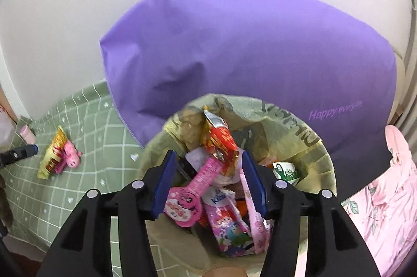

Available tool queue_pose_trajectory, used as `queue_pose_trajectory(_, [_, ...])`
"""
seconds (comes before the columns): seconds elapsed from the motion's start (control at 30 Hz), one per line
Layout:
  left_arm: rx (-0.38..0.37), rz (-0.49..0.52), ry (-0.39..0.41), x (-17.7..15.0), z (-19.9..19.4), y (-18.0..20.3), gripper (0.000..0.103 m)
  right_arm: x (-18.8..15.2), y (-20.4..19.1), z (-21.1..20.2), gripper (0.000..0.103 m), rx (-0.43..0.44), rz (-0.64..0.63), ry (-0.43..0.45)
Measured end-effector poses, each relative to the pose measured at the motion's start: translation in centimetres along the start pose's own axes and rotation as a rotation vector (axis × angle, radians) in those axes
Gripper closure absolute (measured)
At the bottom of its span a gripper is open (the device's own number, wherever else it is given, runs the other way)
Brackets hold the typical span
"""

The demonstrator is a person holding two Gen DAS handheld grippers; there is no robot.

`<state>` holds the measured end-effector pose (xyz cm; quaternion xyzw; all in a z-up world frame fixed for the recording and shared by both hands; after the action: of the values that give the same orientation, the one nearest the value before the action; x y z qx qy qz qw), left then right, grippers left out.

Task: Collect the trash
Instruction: 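Move both tools back over the table toward the remaining snacks, then grasp a yellow-red snack bag with the right tool while the left tool grasps a yellow-pink wrapper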

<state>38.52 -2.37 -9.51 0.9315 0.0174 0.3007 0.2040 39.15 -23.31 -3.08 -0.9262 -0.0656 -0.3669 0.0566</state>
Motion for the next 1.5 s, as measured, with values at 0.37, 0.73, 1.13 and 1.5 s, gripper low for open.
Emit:
queue_pose_trajectory(0.37, [0.224, -0.019, 0.048, -3.1, -2.6, -10.1, 0.064, 0.0, -11.4, 0.8, 0.044, 0.269, -0.01, 0.123])
queue_pose_trajectory(0.73, [0.348, -0.11, 0.032, -6.6, -3.8, -16.4, 0.064, -3.5, -19.3, 6.4, 0.044, 0.344, -0.165, -0.032])
queue_pose_trajectory(1.13, [0.438, -0.073, 0.008, -8.6, -6.0, -19.3, 0.059, -5.9, -31.4, 16.2, 0.044, 0.475, -0.294, -0.145])
queue_pose_trajectory(1.5, [0.473, -0.153, 0.009, -9.6, -7.8, -23.1, 0.059, -8.9, -36.5, 24.2, 0.061, 0.477, -0.101, -0.355])
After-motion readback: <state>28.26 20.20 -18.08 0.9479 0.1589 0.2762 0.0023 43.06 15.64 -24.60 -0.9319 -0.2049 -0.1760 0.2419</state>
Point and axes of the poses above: each gripper's, at about its wrist camera, not at the fingertips, and z roughly the way its jaws point, y to its right, x to its top, the point moved 10 cm from there along z, roughly the way its jaws point, and after that the axes turned 11 degrees about x, right-handed, at the moved point
